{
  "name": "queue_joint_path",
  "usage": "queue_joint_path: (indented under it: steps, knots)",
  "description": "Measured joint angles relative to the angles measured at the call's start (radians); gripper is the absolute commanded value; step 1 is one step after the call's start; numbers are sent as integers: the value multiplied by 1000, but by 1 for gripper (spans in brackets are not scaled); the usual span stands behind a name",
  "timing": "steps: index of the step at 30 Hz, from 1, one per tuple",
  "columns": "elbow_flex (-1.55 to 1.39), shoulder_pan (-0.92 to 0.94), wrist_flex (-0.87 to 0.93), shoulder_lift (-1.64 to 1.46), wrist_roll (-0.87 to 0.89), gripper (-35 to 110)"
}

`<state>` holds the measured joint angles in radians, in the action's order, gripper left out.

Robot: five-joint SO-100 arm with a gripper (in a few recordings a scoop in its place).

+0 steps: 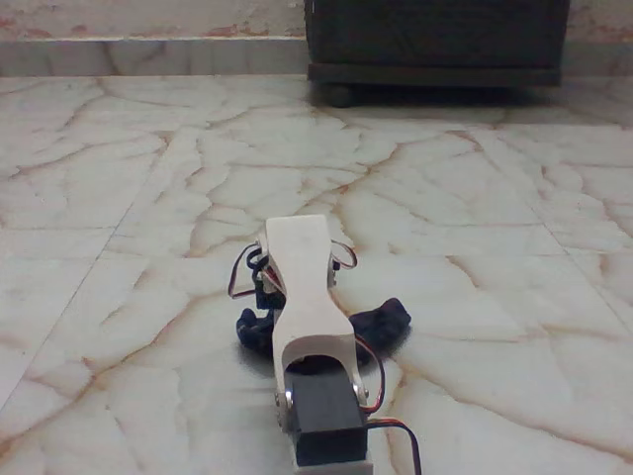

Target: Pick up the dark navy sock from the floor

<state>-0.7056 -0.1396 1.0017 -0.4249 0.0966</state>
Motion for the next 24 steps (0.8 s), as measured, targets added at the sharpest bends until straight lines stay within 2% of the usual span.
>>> queue_joint_path:
  steps: [4,10,12,15,21,24]
  knots:
    - [-97,0,-71,-32,-17,0]
    - [-571,0,-348,-351,-100,0]
    - [-649,0,-373,-419,-149,0]
    - [-913,0,-379,-683,-308,0]
    - [-969,31,-288,-959,-436,0]
    - [-1177,66,-379,-1169,-577,0]
